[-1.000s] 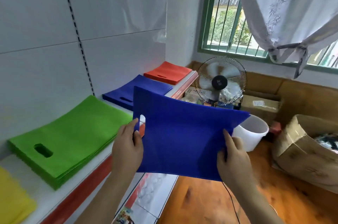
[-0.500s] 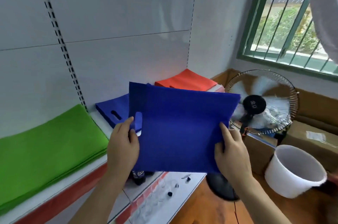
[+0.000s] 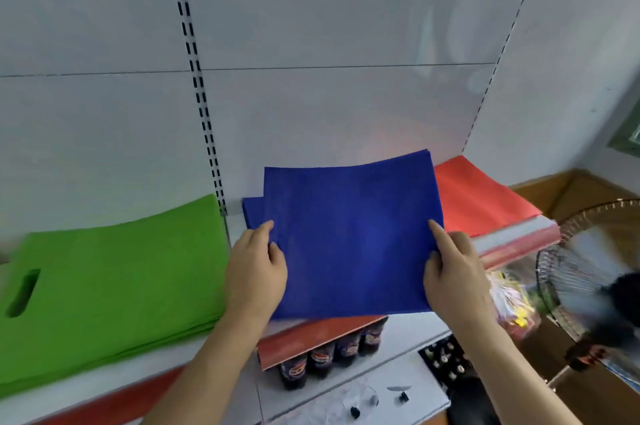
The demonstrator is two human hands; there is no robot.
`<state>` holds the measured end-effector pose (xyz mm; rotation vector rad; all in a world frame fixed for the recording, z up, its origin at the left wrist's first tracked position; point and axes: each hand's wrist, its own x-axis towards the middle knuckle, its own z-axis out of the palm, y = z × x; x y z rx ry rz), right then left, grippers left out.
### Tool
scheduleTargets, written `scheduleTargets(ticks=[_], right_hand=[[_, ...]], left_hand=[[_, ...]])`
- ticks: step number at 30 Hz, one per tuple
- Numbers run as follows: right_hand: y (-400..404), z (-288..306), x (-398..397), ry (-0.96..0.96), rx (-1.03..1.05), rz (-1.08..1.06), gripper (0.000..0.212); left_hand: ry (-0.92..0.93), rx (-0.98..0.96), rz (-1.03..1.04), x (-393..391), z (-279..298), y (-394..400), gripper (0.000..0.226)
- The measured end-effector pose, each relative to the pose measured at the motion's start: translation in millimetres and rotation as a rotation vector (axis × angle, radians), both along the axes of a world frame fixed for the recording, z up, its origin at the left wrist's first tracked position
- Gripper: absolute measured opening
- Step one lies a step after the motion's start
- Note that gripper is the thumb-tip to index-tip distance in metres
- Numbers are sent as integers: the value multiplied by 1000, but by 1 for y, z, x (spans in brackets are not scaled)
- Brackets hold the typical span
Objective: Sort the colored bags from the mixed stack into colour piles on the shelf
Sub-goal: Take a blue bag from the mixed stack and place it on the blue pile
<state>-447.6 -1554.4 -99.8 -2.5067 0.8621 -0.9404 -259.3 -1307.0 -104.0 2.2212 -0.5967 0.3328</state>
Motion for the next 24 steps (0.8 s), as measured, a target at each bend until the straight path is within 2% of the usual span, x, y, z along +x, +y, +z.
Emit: scheduleTargets(ticks=[8, 15, 20, 24], right_hand=[[-40, 0, 70, 91, 39, 156, 51], [-67, -20, 106, 263, 41, 257, 50], [-78, -26, 115, 375, 2, 313, 56], [-79, -28, 114, 499, -48, 354, 69]], left_hand=[[15, 293, 178, 32, -7, -18, 43], [82, 448, 319, 30, -14, -28, 42], [110, 475, 422, 24, -13, -35, 33], [104, 600, 459, 15, -14, -41, 31]])
